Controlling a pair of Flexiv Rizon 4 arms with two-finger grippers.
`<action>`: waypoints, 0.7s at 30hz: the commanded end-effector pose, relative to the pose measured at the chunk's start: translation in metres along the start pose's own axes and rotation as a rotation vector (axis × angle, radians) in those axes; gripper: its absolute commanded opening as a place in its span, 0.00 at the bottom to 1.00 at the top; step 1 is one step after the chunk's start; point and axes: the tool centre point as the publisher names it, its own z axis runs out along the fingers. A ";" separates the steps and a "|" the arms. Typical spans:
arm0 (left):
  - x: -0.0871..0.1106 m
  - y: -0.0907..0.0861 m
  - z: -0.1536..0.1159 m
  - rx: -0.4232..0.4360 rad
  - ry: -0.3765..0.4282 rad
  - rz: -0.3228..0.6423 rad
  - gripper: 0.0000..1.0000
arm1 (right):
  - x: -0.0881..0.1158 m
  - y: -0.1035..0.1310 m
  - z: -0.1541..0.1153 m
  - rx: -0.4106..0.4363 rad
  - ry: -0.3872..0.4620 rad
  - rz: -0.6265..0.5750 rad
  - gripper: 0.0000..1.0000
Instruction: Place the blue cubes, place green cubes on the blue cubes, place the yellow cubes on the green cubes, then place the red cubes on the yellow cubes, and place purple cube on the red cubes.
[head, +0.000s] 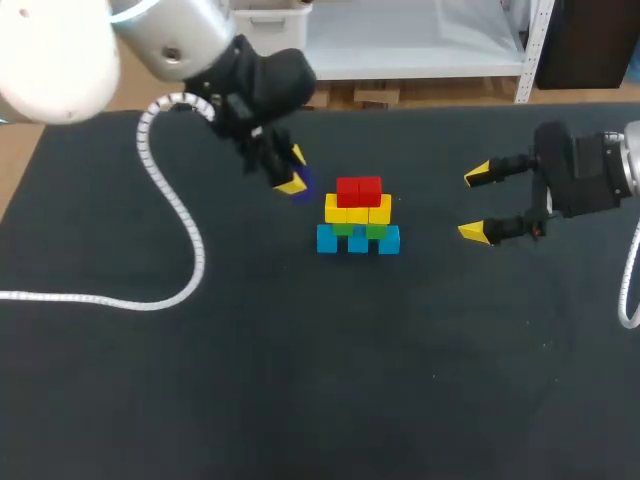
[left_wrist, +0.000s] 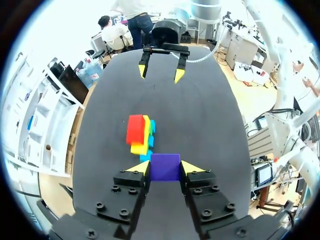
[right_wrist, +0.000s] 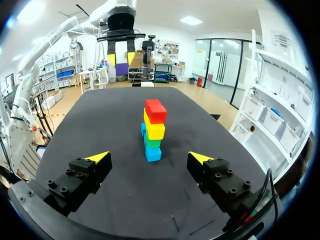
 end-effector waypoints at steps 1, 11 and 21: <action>-0.015 0.012 0.012 0.011 0.010 0.009 0.00 | 0.000 0.000 0.001 0.000 -0.002 -0.001 1.00; -0.038 0.026 0.033 0.019 0.016 0.005 0.00 | 0.000 0.000 0.001 0.000 -0.002 -0.001 1.00; -0.052 0.039 0.052 0.011 0.025 0.002 0.00 | 0.000 0.000 0.001 0.000 -0.002 -0.001 1.00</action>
